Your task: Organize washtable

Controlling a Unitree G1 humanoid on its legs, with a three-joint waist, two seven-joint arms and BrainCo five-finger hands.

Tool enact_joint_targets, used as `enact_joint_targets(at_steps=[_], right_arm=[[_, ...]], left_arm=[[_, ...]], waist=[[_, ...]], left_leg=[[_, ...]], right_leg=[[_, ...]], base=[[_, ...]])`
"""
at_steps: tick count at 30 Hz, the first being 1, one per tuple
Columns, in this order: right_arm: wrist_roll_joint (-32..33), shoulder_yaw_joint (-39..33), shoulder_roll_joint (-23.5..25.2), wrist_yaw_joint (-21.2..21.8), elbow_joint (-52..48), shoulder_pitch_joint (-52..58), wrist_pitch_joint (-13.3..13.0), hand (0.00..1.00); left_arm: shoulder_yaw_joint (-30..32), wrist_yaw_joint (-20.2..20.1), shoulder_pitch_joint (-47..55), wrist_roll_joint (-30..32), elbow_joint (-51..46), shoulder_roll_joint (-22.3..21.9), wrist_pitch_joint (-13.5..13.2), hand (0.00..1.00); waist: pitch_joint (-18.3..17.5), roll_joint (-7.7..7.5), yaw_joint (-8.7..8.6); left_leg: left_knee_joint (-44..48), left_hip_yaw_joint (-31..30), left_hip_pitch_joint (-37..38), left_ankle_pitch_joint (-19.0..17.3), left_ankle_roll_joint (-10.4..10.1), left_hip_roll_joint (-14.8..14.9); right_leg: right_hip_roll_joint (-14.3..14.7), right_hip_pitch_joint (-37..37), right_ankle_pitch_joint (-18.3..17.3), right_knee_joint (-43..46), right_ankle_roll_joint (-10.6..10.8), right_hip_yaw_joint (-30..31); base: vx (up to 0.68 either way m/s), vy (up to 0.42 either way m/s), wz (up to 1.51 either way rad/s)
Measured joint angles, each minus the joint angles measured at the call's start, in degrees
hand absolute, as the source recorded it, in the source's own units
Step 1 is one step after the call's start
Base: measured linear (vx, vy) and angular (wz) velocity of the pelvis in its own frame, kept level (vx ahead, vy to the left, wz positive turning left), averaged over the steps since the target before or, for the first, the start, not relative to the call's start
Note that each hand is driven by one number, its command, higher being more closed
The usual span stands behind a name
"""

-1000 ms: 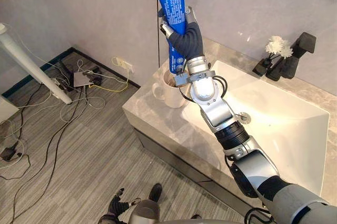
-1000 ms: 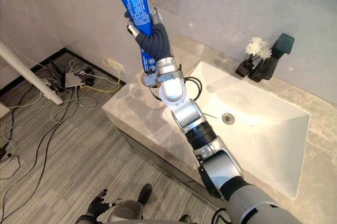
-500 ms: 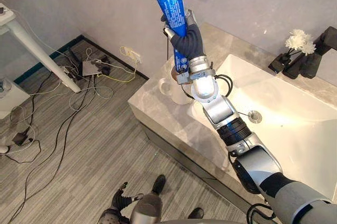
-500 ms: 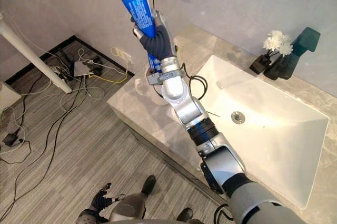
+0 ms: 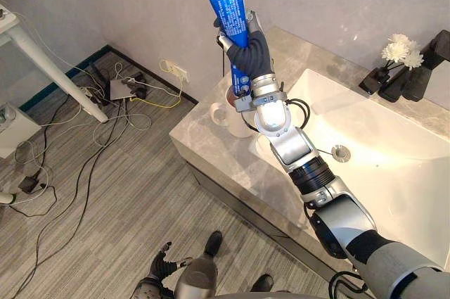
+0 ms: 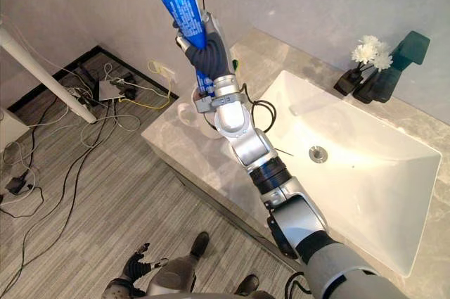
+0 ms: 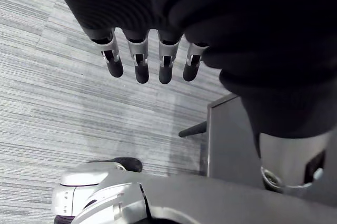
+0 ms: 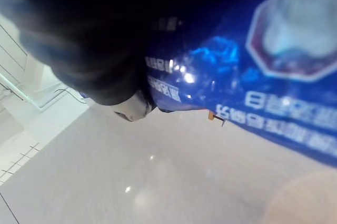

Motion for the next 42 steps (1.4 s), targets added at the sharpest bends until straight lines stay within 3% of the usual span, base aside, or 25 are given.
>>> enact_joint_targets(at_steps=[9,20,21,42], right_arm=[[0.19,1.1,1.19,0.11,-1.6,6.85,-0.01,1.0],[0.17,1.95,1.1,0.14,-1.6,7.1,0.06,1.0],[0.16,1.95,1.1,0.14,-1.6,7.11,0.06,0.0],[0.16,1.92,1.24,0.06,-1.61,8.89,0.01,0.0]], left_arm=[[-0.11,0.4,0.01,-0.04,0.02,0.01,0.01,0.0],[-0.1,0.41,0.02,-0.06,0.03,0.01,0.02,0.0],[-0.11,0.41,0.02,-0.06,0.03,0.01,0.02,0.0],[-0.11,0.41,0.12,-0.1,0.15,0.12,0.21,0.0]], waist=[[0.02,0.03,-0.03],[0.02,0.02,-0.07],[0.01,0.02,-0.07],[-0.15,-0.25,-0.51]], left_leg=[[-0.24,0.12,0.26,0.01,0.05,-0.04],[0.01,0.13,0.44,0.05,0.06,-0.05],[-0.04,0.14,0.44,0.05,0.06,-0.05],[-0.29,1.26,1.29,0.14,0.25,-0.02]], right_leg=[[-0.24,0.03,-0.1,0.49,0.05,0.11],[-0.26,0.04,-0.1,0.54,0.05,0.11],[-0.27,0.04,-0.1,0.56,0.05,0.11],[-0.65,0.12,-0.1,1.43,0.05,1.33]], base=[[0.0,0.0,0.0],[0.0,0.0,0.0],[0.0,0.0,0.0],[0.0,0.0,-0.02]])
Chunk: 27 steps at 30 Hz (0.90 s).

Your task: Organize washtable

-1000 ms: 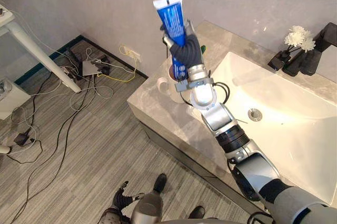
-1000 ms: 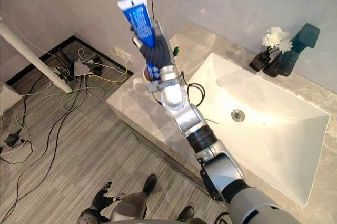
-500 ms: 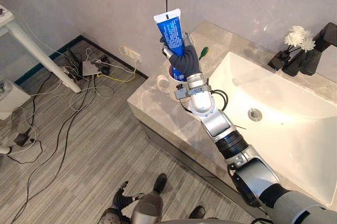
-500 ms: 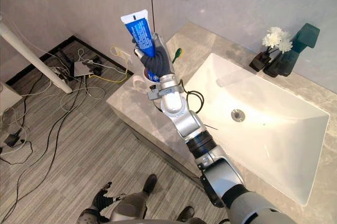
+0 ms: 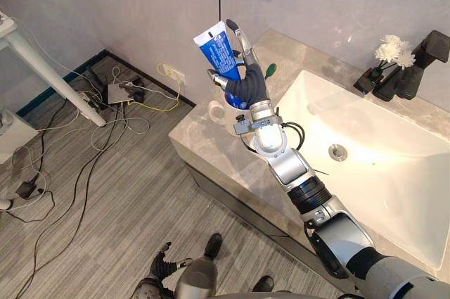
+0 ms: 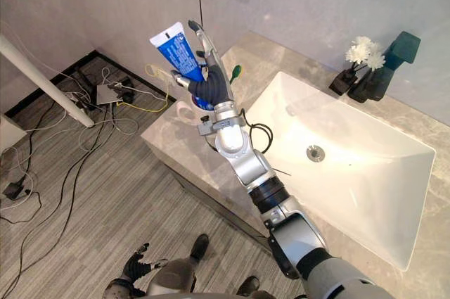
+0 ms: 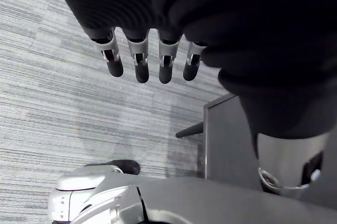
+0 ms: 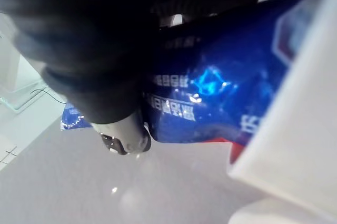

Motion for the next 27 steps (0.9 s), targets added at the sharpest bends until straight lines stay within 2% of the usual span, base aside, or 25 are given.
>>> enact_joint_targets(at_steps=[3,18,24,27], right_arm=[[0.02,0.07,0.48,-0.02,-0.07,0.41,-0.03,0.0],[0.29,0.08,1.01,0.01,-0.87,3.49,-0.39,0.0],[0.3,0.07,0.89,0.02,-1.13,3.69,-0.39,0.0],[0.21,0.08,0.25,0.08,-4.39,3.92,-0.39,0.0]], left_arm=[[0.0,0.02,0.12,-0.05,0.4,0.18,0.0,0.0],[0.0,0.02,0.11,-0.11,1.06,0.51,0.05,0.0],[-0.01,-0.01,0.22,-0.09,1.32,0.93,0.12,0.0],[-0.01,-0.01,0.23,-0.07,1.53,1.04,0.15,0.0]], waist=[[-0.15,-0.25,-0.98],[-0.76,-1.02,-1.23],[-1.43,-1.78,-1.49],[-1.56,-1.95,-1.8]], left_leg=[[0.01,0.07,0.09,0.02,0.01,0.04],[0.02,0.11,0.9,0.09,0.08,0.07],[0.06,0.12,1.33,0.1,0.07,0.06],[0.33,0.13,1.53,0.23,0.03,0.04]], right_leg=[[-0.01,0.03,0.01,0.07,0.01,0.1],[0.04,0.76,0.01,0.04,0.01,0.17],[0.04,0.83,0.01,0.04,0.01,0.23],[0.02,0.91,0.01,0.06,0.01,0.27]], base=[[-0.03,0.002,0.0],[0.0,0.0,0.0],[0.0,0.0,0.0],[0.0,0.0,0.0]])
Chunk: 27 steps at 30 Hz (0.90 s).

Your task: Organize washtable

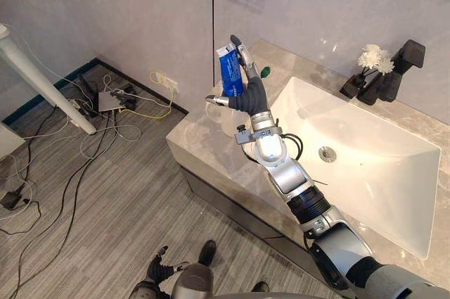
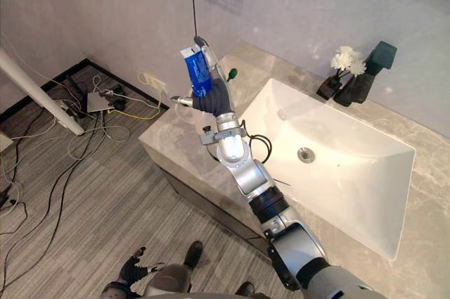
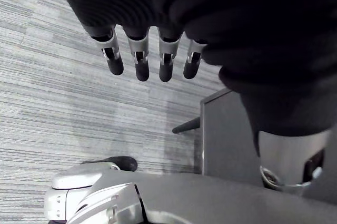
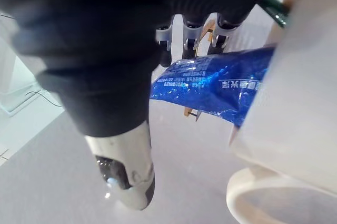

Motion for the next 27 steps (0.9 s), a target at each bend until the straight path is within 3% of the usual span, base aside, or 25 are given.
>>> enact_joint_targets(at_steps=[12,15,20,23,27], right_arm=[[1.63,0.93,-3.27,3.36,-10.82,1.38,-0.91,0.0],[2.97,0.96,-5.68,5.01,-16.84,3.23,-1.39,0.0],[5.38,-1.01,-12.64,6.62,-30.23,7.2,-4.61,0.0],[6.64,-9.2,-16.73,7.35,-38.19,11.35,-6.45,0.0],[7.54,-23.98,-19.29,6.94,-45.48,16.15,-9.07,0.0]], left_arm=[[-0.03,-0.14,0.06,0.02,1.36,0.18,0.34,0.0],[-0.02,-0.56,0.04,-0.06,2.15,0.32,0.35,0.0],[-0.01,-1.13,0.07,-0.06,3.67,0.73,0.5,0.0],[0.25,-1.28,0.07,-0.08,3.93,0.71,0.63,0.0],[1.87,-1.58,1.6,-0.15,3.97,0.13,0.76,0.0]], waist=[[-1.07,-0.31,-1.25],[-1.78,-0.61,-1.92],[-2.52,-0.99,-4.23],[-2.66,-1.07,-4.86],[-3.73,-0.69,-7.47]], left_leg=[[-0.32,1.39,1.06,-0.29,0.23,0.29],[-0.31,1.84,1.3,-0.36,0.29,0.26],[-0.31,3.53,2.14,-0.47,0.29,0.51],[-0.32,4.61,2.86,-0.61,0.26,0.83],[-0.31,5.63,3.68,-0.57,0.3,0.77]], right_leg=[[0.01,0.79,0.04,-0.01,-0.02,1.51],[-0.07,0.8,0.05,-0.03,-0.01,1.94],[-0.05,0.88,0.27,0.0,-0.15,3.41],[0.12,0.93,0.48,0.03,-0.3,4.51],[-0.07,0.8,0.85,0.1,-0.11,5.38]], base=[[-0.03,-0.005,-0.06],[0.01,0.0,-0.07],[-0.02,-0.003,-0.15],[-0.04,-0.012,-0.18],[-0.01,0.002,-0.13]])
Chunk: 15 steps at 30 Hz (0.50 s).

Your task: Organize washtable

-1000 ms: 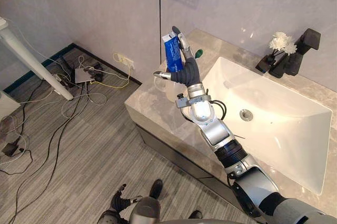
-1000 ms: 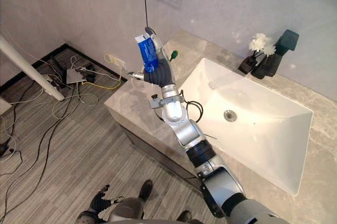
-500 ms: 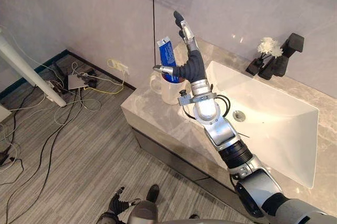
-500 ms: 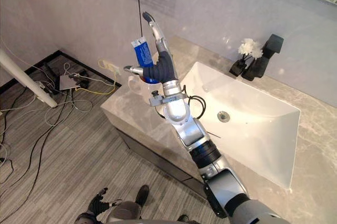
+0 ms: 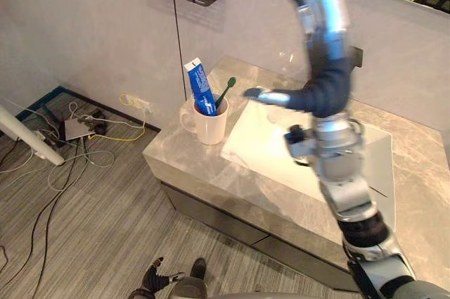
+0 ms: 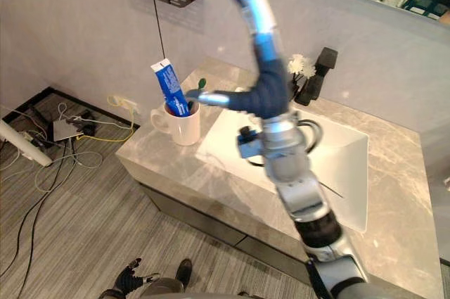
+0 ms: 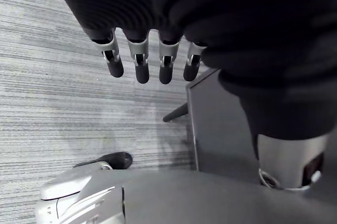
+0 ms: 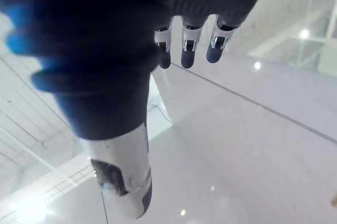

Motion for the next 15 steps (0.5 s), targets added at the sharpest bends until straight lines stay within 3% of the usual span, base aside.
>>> enact_joint_targets(at_steps=[3,11,15], right_arm=[[1.77,-14.0,-0.23,-2.01,-1.79,4.59,-2.62,0.0],[7.75,-37.66,1.81,-5.59,-0.15,17.74,-3.66,0.0],[7.74,-44.87,2.45,-7.52,6.5,24.05,-2.51,0.0]], left_arm=[[1.25,-1.12,0.11,0.0,0.14,-0.82,0.0,0.0],[2.88,-2.39,0.6,-0.87,0.2,-2.44,0.0,0.0],[2.91,-3.51,0.56,-1.79,0.22,-2.37,0.04,0.0]], waist=[[-1.25,0.91,-1.7],[-2.77,3.25,-5.18],[-2.95,3.26,-6.53]], left_leg=[[-0.02,1.15,-0.07,-0.09,0.12,-0.01],[-0.04,3.25,-0.46,-0.56,0.31,0.12],[-0.03,4.31,-0.61,-0.8,0.38,0.22]], right_leg=[[-0.1,-0.69,0.26,-0.12,-0.01,0.95],[0.2,-1.72,1.35,-2.31,0.03,2.81],[0.25,-2.09,1.87,-2.3,0.3,4.19]], base=[[-0.04,0.012,-0.19],[-0.02,0.005,-0.14],[0.04,-0.004,-0.16]])
